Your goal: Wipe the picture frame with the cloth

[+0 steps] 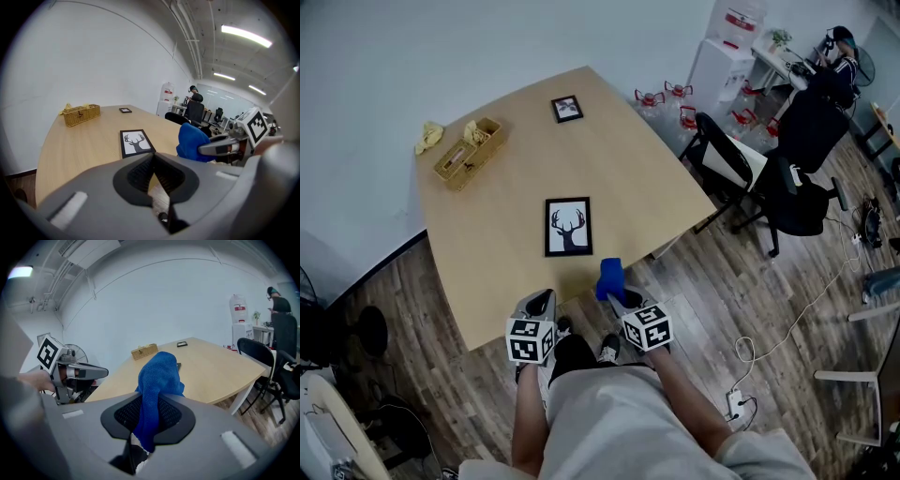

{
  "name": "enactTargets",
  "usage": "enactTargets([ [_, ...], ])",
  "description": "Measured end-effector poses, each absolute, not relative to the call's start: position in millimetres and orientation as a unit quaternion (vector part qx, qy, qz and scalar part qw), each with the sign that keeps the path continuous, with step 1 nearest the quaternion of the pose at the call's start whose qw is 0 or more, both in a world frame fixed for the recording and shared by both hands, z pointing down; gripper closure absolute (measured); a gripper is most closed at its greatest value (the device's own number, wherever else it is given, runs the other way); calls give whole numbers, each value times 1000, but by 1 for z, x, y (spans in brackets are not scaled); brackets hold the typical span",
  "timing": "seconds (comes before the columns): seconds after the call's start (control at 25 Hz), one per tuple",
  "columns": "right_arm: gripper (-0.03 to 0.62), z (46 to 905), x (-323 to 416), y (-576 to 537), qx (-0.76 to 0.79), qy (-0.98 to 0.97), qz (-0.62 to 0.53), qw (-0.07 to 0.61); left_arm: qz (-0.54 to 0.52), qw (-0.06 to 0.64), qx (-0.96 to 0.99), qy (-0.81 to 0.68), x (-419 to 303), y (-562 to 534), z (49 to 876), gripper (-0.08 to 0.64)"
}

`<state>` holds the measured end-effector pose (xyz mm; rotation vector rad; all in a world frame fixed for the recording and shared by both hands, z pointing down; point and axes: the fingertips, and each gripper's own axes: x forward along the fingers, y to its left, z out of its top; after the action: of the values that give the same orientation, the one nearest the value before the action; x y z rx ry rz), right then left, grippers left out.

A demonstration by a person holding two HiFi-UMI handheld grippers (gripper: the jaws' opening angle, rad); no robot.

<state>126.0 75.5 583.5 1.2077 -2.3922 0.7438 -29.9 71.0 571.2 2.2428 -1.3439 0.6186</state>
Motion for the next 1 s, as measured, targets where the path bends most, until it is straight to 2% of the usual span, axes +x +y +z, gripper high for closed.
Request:
enactTargets([
  [1.0, 535, 591, 117, 83, 412, -849, 260, 204, 219, 237, 809, -491, -44, 81, 576, 508],
])
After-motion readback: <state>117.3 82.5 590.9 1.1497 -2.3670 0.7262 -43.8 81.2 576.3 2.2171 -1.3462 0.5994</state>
